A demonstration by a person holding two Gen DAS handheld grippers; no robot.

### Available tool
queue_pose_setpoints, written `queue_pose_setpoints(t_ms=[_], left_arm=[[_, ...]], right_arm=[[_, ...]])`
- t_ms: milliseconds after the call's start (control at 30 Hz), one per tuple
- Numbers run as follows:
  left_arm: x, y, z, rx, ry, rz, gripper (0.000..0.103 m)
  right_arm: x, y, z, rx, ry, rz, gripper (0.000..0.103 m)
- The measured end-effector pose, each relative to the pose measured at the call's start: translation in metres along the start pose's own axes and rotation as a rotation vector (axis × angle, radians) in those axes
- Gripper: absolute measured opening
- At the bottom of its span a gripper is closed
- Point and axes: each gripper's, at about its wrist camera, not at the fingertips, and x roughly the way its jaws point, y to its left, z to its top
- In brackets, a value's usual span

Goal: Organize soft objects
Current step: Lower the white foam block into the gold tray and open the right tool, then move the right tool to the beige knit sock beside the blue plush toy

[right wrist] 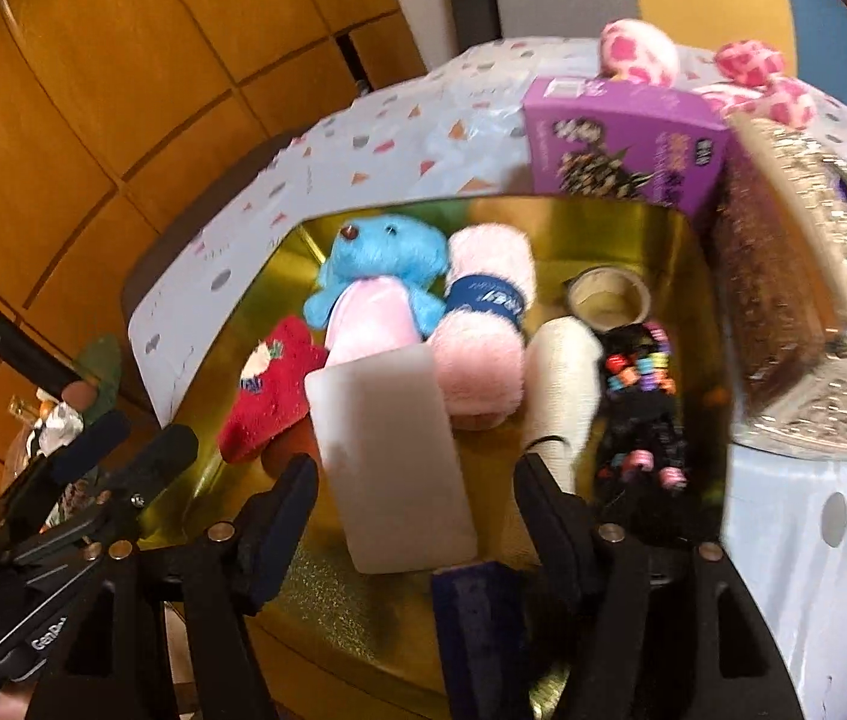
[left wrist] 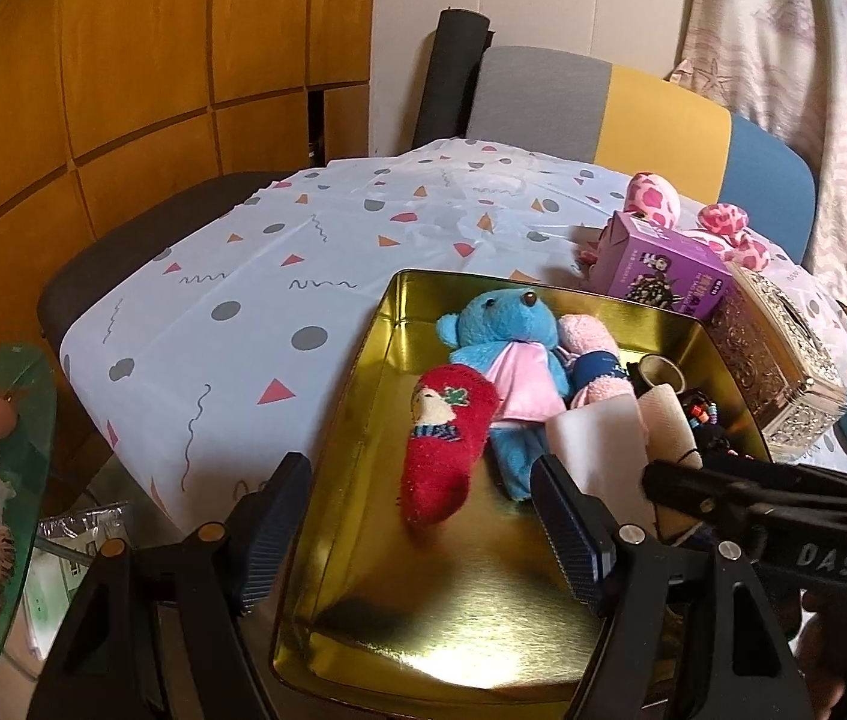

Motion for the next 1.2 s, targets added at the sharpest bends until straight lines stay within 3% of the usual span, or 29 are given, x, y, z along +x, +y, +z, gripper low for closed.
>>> queue_pose_setpoints(t_ms=[233, 700, 1200], left_arm=[[-0.005, -0.01, -0.001, 0.022, -0.007, -0.017, 0.077], [-0.02, -0.048, 0.0, 0.126, -0.04, -0.068, 0.077], [-0.03, -0.104, -0.001, 0.263, -0.052, -0.144, 0.077]], right_arm=[[-0.039, -0.015, -0.005, 0.029, -0.104, -0.054, 0.069], [-0.082, -0.062, -0.028, 0.082, -0.187, -0.192, 0.069], [-0.161, -0.21, -0.061, 0.321, -0.244, -0.475, 0.069]])
